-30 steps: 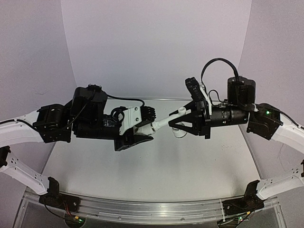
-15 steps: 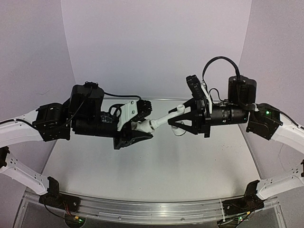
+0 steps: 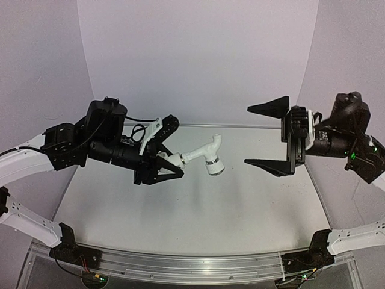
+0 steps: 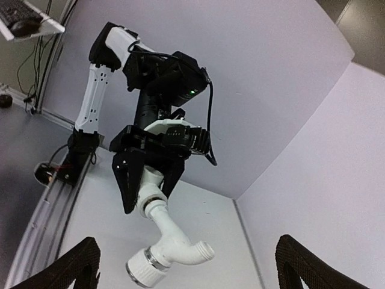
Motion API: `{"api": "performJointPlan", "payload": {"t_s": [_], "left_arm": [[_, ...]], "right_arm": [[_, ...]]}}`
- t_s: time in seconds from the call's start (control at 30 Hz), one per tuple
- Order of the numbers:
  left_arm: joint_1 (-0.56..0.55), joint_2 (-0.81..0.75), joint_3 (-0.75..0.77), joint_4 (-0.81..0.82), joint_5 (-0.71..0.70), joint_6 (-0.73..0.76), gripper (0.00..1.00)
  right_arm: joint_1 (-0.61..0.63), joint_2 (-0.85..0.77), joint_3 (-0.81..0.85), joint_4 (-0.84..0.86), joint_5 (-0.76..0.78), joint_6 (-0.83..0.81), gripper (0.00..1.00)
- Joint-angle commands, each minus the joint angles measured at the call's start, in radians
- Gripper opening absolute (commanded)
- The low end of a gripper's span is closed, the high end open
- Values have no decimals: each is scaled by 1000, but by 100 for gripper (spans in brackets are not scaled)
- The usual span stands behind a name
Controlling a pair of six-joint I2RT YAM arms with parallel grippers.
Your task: Install the water faucets
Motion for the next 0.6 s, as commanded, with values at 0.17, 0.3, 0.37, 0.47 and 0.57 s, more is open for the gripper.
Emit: {"api": "performJointPlan", "payload": {"t_s": [0.17, 0.3, 0.37, 0.47, 0.57], "left_arm": [[23, 55, 127, 5, 316, -212, 0], [30, 63, 135, 20, 352, -252, 0], [33, 67, 137, 26, 363, -265, 0], [34, 81, 144, 28, 385, -279, 0], [34, 95, 145, 28, 390, -284, 0]], "right_arm": [[7, -74, -182, 16, 58, -713, 98], [20, -80, -248, 104, 47, -839, 98], [34, -79, -280, 152, 40, -873, 98], [59, -67, -309, 228, 44, -884, 98], [86, -45, -312, 292, 55, -862, 98]]}}
